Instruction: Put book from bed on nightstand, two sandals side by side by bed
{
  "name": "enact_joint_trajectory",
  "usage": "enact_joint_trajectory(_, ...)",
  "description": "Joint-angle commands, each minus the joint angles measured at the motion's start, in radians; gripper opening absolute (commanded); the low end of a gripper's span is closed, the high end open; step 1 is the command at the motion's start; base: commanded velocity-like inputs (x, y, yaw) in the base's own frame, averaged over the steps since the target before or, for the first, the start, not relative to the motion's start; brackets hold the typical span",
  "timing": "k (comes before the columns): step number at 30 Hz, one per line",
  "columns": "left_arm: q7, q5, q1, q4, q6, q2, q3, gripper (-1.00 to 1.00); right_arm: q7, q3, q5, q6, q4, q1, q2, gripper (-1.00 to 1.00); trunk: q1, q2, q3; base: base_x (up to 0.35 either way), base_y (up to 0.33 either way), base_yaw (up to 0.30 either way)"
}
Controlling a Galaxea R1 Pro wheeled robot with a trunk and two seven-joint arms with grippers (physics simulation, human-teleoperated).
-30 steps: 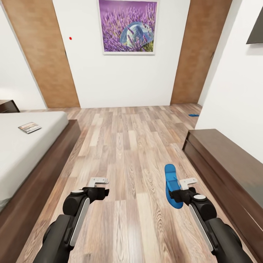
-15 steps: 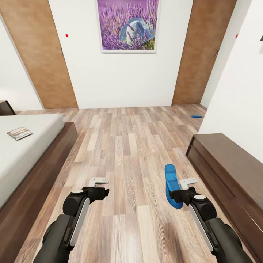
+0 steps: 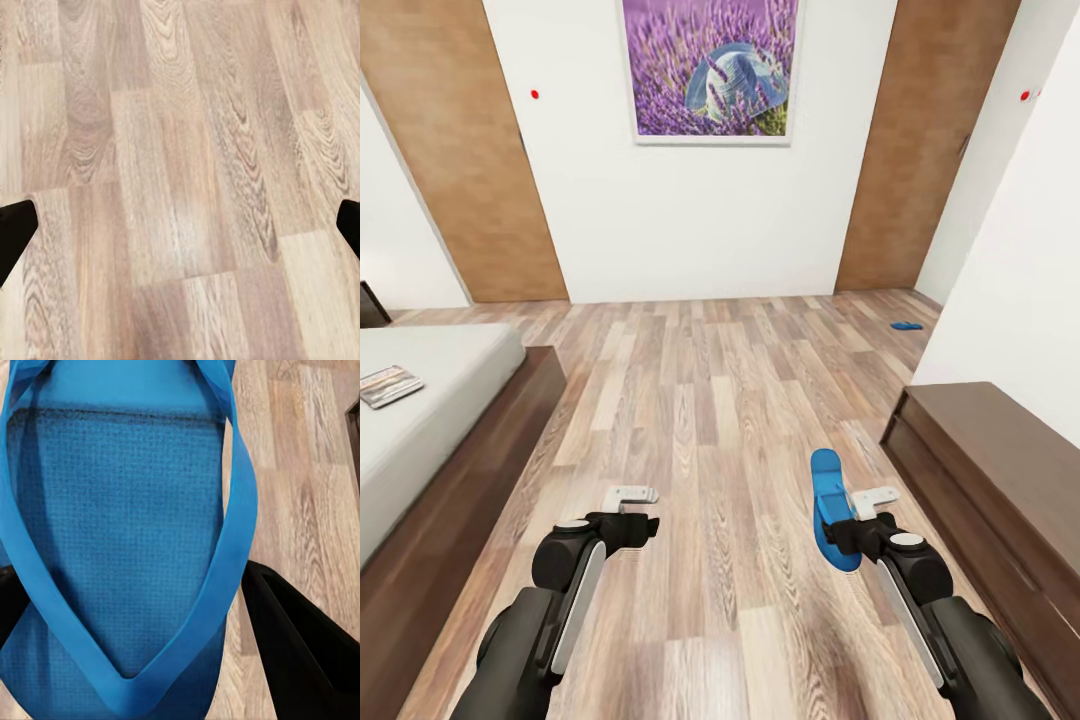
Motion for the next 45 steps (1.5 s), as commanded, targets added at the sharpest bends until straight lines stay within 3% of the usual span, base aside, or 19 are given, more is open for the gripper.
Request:
enact_joint_trajectory(1,0.006,0.002,0.000,-0.001,0.004,0.000,-0.001,1.00,-0.002,0.002,0.000,0.005,-0.001,0.000,-0.002,-1.00,0.000,0.000,-0.001,0.300,0.171,0.000)
enact_joint_trajectory(13,0.006,0.001,-0.001,-0.001,0.004,0.000,-0.001,1.00,-0.002,0.002,-0.001,0.005,-0.001,0.000,-0.002,-1.00,0.000,0.000,-0.001,0.296,0.177,-0.165)
enact_joint_trajectory(45,0.006,0.000,0.000,-0.001,0.004,-0.001,-0.001,1.00,-0.002,0.002,-0.002,0.002,0.000,0.000,-0.002,-1.00,0.000,0.000,-0.001,0.334,0.047,-0.002)
